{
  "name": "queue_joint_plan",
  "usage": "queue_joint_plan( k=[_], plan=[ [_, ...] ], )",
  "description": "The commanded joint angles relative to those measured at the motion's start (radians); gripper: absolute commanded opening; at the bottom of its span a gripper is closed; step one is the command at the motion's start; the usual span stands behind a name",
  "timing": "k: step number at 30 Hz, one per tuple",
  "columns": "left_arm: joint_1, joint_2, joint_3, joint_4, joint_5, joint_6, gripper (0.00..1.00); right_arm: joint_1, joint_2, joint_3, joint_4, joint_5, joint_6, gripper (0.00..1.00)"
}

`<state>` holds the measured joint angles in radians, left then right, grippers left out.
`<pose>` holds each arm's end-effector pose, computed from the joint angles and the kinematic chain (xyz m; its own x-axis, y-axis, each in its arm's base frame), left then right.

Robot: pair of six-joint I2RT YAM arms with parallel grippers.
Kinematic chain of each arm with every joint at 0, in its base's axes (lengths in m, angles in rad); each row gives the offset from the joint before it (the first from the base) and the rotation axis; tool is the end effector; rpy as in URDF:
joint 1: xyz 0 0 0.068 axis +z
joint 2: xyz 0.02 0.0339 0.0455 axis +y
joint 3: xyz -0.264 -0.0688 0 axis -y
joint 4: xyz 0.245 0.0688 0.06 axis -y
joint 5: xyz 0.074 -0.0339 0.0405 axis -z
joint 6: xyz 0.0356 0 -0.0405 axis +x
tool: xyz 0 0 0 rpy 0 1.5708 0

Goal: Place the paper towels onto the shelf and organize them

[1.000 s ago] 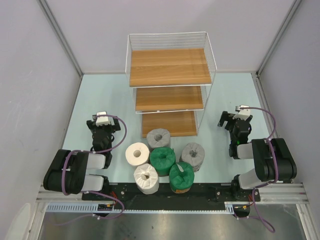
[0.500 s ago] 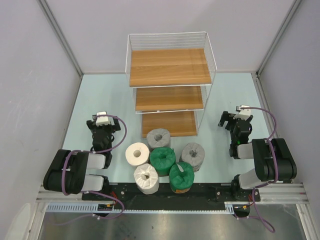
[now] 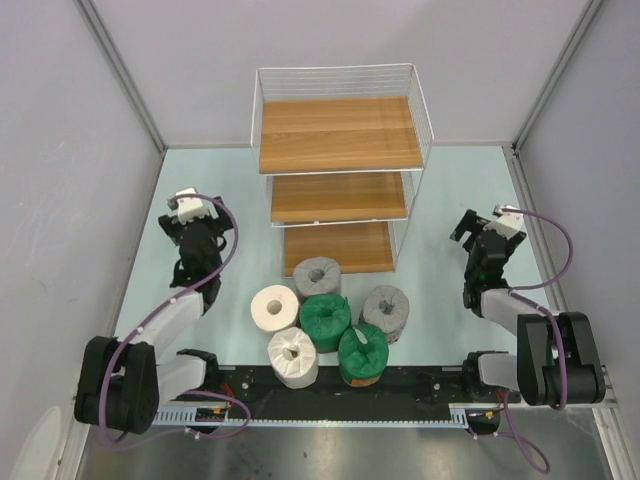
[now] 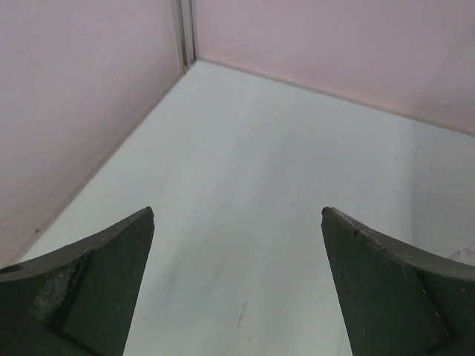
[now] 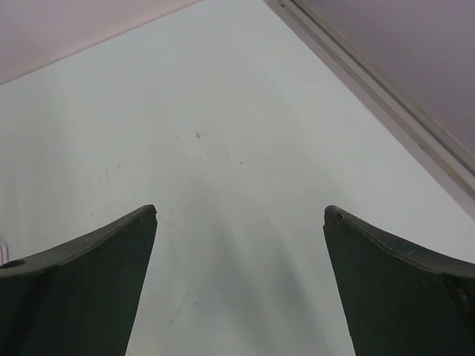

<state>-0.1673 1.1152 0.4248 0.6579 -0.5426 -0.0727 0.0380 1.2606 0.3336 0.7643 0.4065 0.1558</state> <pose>0.2352 -0.0211 0.2374 -0.0054 -0.0622 -0.9981 -0.3676 0.9283 -0.0559 0.2401 -0.0050 0.1877 -0.1048 0.1386 -0.9848 0.3758 0.9223 0.0898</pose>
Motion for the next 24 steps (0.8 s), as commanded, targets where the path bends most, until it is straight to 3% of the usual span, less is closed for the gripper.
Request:
queue_joint_plan(
  k=[1, 3, 9, 13, 24],
  plan=[
    [-0.003, -0.017, 0.179, -0.404, -0.011, -0.159, 1.00, 0.014, -0.041, 0.131, -0.302, 0.218, 0.194, 1.00],
    [-0.001, -0.020, 0.221, -0.532, -0.005, -0.209, 1.00, 0.017, -0.036, 0.163, -0.371, 0.206, 0.194, 1.00],
    [0.011, -0.149, 0.244, -0.648, 0.056, -0.307, 1.00, -0.006, -0.108, 0.211, -0.508, 0.108, 0.275, 1.00],
    [0.068, -0.209, 0.221, -0.714, 0.332, -0.357, 1.00, -0.095, -0.145, 0.217, -0.602, -0.124, 0.349, 1.00],
    [0.075, -0.336, 0.213, -0.872, 0.349, -0.521, 1.00, -0.210, -0.135, 0.239, -0.760, -0.363, 0.450, 1.00]
  ],
)
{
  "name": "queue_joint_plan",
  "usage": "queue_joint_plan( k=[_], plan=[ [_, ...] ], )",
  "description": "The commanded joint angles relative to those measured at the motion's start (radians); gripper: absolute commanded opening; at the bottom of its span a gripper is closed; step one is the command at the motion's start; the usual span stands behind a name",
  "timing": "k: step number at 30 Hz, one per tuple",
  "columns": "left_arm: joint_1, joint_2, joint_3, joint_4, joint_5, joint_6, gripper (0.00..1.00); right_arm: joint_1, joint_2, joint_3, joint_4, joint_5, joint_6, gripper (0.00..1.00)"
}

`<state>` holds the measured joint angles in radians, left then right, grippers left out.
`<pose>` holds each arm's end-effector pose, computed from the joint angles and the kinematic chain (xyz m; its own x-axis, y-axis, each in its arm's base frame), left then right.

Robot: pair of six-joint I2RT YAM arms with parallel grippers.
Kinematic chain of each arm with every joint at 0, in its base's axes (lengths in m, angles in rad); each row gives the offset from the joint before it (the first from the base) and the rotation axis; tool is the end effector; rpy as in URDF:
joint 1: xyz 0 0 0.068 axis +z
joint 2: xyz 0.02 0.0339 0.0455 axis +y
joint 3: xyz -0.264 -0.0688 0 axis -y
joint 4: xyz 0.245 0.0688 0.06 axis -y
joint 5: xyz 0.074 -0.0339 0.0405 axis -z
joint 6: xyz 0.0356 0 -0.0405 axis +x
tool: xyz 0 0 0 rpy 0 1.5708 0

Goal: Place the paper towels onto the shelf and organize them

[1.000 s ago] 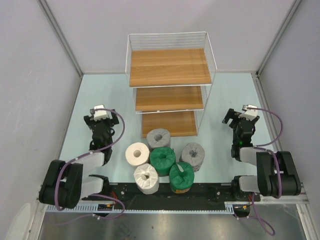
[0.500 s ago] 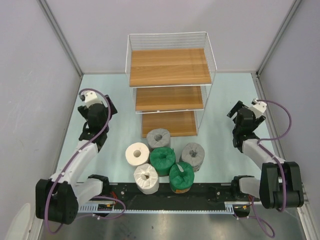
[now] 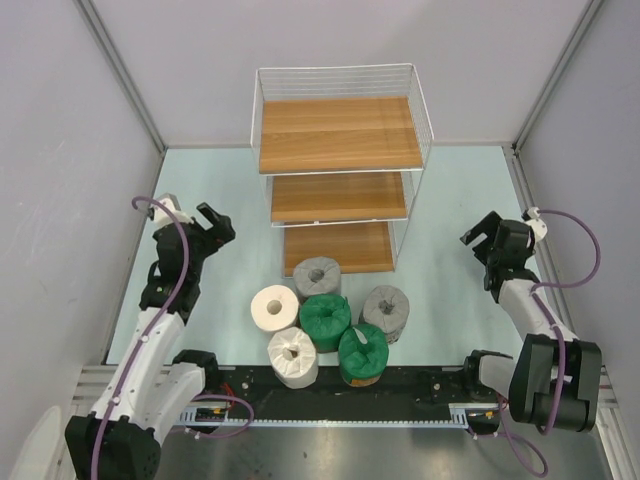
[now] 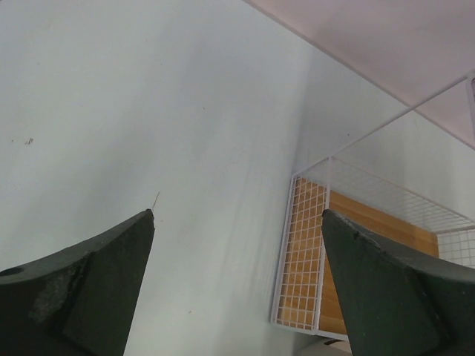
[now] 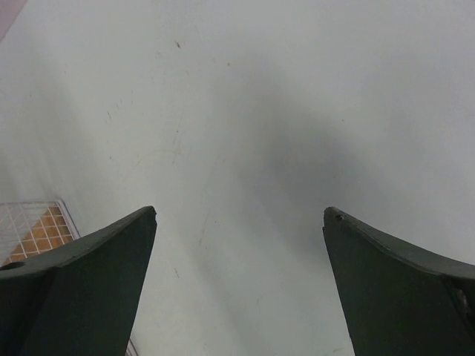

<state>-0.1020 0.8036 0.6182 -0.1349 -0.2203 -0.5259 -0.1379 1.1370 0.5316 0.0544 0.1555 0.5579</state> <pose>0.1916 -0.0118 0.2831 -0.2172 -0.4702 -0.8554 -0.2497 0.8739 -0.4170 0.2346 -0.0381 0.2058 -0.2989 0.5695 -0.7657 0.5006 0.7767 0.3823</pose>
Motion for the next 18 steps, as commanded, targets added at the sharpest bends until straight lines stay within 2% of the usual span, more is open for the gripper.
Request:
queue_joint_plan(
  k=[1, 5, 7, 9, 14, 18],
  plan=[
    [0.010, -0.024, 0.026, -0.084, 0.038, -0.057, 1.00, -0.041, -0.014, 0.041, -0.051, -0.125, 0.046, 1.00],
    [0.010, -0.035, 0.052, -0.126, 0.078, -0.010, 1.00, -0.026, -0.055, 0.051, -0.116, -0.175, 0.031, 1.00],
    [0.010, -0.050, 0.063, -0.155, 0.084, 0.000, 1.00, 0.039, -0.115, 0.077, -0.186, -0.078, -0.019, 1.00],
    [0.009, -0.050, 0.066, -0.187, 0.082, 0.015, 1.00, 0.168, -0.199, 0.094, -0.267, 0.060, -0.039, 1.00],
    [-0.013, -0.086, 0.031, -0.193, 0.101, 0.020, 1.00, 0.381, -0.336, 0.119, -0.447, 0.209, 0.038, 1.00],
    [-0.060, -0.118, 0.017, -0.199, 0.059, 0.015, 1.00, 0.582, -0.402, 0.136, -0.617, 0.302, 0.120, 1.00]
  ],
)
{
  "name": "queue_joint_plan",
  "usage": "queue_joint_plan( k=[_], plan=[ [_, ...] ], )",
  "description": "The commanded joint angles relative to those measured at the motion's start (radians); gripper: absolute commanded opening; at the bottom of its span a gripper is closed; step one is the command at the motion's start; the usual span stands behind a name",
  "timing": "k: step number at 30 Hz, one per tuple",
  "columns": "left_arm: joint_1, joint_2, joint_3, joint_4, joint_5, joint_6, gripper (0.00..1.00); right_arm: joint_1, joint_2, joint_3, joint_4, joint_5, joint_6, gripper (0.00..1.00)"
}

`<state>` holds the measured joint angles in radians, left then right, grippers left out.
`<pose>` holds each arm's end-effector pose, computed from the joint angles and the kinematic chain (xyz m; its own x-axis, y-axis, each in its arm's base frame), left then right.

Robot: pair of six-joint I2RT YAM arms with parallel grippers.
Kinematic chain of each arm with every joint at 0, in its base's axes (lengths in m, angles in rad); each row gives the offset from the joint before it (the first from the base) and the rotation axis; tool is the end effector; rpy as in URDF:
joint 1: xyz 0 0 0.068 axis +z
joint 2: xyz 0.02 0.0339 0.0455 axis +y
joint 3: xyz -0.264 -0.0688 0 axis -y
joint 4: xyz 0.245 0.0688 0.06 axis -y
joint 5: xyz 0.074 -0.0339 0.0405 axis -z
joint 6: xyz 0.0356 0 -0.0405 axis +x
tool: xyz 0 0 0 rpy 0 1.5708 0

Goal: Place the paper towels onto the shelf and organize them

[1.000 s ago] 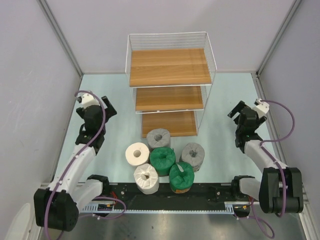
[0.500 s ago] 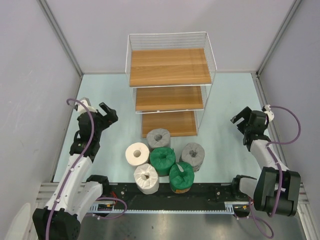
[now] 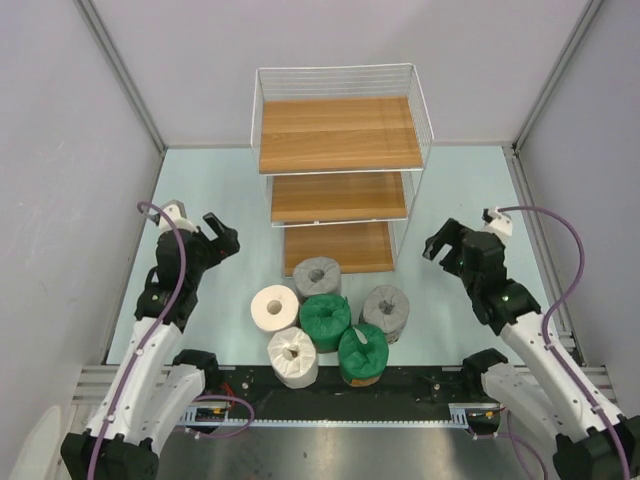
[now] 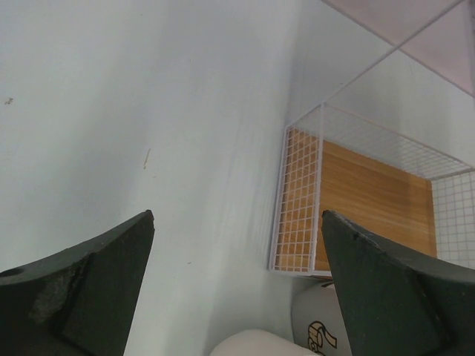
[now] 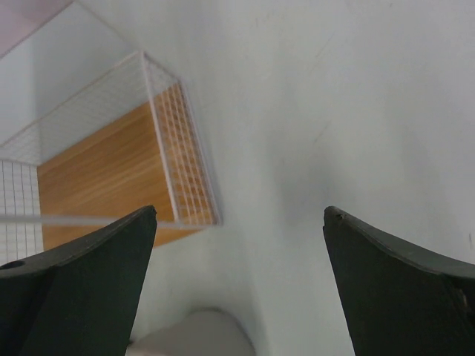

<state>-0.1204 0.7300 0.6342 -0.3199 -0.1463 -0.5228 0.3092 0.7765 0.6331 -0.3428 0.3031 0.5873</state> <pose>0.1722 -0.0156 0.2817 -0.3406 -0.4564 -0.8220 -0.2119 0.8891 -0.4058 0.1730 0.0441 0.2724 -0.3922 0.4299 -0.8133 0.2141 0.9025 0.3738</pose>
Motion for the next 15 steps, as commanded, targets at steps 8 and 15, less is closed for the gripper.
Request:
queue_joint_plan(
  k=[8, 15],
  plan=[
    [-0.151, -0.098, -0.014, -0.044, -0.096, 0.017, 1.00, 0.416, -0.059, 0.088, -0.374, 0.133, 0.192, 0.98],
    [-0.157, -0.122, -0.033, -0.057, -0.095, 0.010, 1.00, 0.605, -0.039, 0.099, -0.389, 0.130, 0.246, 0.94]
  ],
)
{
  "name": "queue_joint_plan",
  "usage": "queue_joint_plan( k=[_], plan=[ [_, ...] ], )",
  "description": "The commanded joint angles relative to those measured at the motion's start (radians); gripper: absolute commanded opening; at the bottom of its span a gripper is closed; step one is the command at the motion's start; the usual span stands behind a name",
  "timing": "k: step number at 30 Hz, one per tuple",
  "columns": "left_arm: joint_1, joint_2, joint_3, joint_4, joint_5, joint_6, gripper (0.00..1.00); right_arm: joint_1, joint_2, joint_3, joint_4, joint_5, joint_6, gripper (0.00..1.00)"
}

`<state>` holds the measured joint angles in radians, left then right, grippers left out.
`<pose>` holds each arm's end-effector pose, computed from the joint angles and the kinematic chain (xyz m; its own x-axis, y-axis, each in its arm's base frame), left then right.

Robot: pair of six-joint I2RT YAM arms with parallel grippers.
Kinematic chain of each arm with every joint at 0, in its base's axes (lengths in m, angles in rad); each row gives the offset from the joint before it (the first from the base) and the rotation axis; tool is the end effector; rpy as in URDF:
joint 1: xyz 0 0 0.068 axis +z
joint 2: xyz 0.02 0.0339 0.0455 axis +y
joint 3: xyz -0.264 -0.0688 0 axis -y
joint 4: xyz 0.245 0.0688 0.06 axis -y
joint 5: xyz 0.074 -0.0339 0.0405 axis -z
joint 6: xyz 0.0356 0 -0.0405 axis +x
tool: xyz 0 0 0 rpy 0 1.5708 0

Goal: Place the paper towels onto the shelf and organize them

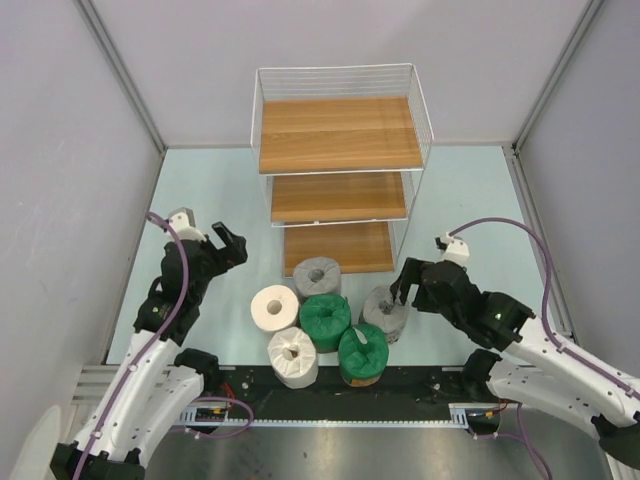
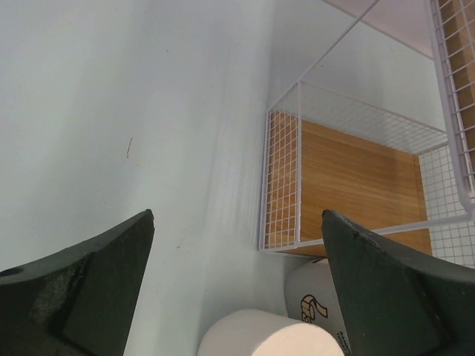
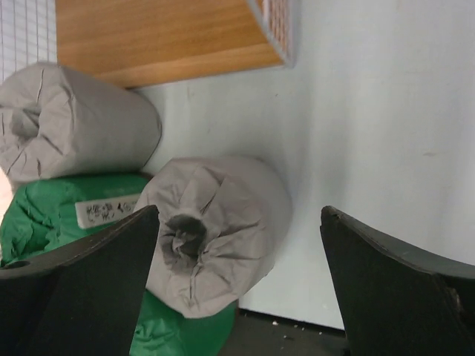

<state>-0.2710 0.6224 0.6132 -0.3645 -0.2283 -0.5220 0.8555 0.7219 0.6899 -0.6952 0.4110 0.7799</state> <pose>0.1488 -0.0330 0.2855 -0.3337 -0.4114 -0.8482 -0.1253 0.9111 -0.3926 0.1080 0.1026 0.2692 -0.6590 0.2244 -0.7179 -0.0463 0.9406 0.3365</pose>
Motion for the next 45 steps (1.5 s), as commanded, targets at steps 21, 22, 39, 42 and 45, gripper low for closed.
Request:
queue_joint_plan(
  k=[21, 22, 39, 42, 45],
  plan=[
    [-0.007, -0.023, -0.023, -0.017, 0.052, -0.004, 1.00, 0.142, 0.194, 0.039, -0.058, 0.084, 0.113, 0.78],
    [-0.007, -0.024, -0.021, -0.017, 0.053, -0.004, 1.00, 0.142, 0.194, 0.037, -0.053, 0.080, 0.113, 0.77],
    [-0.007, -0.021, -0.006, -0.028, 0.064, -0.021, 1.00, 0.134, 0.301, 0.008, 0.023, -0.043, 0.075, 0.61],
    [-0.007, -0.023, -0.009, -0.027, 0.064, -0.023, 1.00, 0.134, 0.298, 0.008, 0.016, -0.038, 0.088, 0.46],
    [-0.007, -0.026, -0.009, -0.022, 0.072, -0.029, 1.00, 0.134, 0.246, 0.010, 0.011, -0.021, 0.097, 0.30]
  ],
)
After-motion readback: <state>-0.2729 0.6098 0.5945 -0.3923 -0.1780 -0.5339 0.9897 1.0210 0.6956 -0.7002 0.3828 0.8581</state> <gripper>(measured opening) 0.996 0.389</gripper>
